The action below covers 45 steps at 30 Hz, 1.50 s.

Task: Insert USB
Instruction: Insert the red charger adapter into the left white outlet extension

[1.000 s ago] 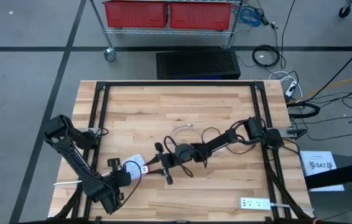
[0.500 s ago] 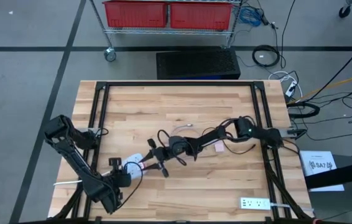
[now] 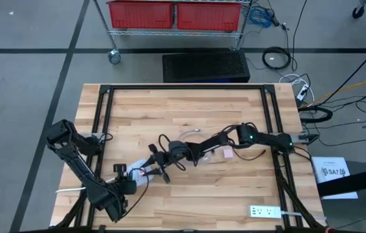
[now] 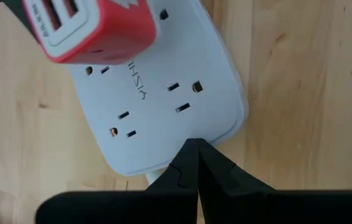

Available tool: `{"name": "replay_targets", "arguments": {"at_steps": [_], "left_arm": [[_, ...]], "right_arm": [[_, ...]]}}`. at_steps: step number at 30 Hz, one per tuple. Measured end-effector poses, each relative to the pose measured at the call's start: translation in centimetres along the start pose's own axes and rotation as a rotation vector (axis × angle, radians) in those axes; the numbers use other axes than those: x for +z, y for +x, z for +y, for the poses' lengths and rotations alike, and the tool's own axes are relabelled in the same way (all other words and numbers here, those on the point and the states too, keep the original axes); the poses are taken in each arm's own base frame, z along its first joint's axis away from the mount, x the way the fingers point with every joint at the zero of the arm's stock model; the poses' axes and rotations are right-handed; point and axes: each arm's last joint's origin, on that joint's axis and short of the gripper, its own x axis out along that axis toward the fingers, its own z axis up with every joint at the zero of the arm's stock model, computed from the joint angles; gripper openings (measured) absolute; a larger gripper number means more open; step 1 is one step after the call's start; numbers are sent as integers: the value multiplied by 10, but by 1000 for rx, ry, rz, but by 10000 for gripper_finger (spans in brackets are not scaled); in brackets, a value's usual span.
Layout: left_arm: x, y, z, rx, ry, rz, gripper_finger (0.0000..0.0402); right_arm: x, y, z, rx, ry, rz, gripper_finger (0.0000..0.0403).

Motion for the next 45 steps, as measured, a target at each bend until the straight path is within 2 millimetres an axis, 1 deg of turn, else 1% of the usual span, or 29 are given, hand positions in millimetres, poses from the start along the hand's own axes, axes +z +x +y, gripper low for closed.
{"name": "replay_targets", "arguments": {"at_steps": [5,9,13,31,45], "left_arm": [[0,0,0,0,0,0,0],[0,0,0,2,-1,1,0],[0,0,0,1,-1,1,0],[0,0,0,-9,-5,9,0],[-2,-1,-2,-21,-3,22,0]], "right_arm": [[-1,0,-1,3,10,26,110],[-2,3,6,31,15,40,110],[-3,3,8,46,19,49,110],[-4,-3,-6,15,25,58,110],[-6,-3,-5,36,47,82,110]]}}
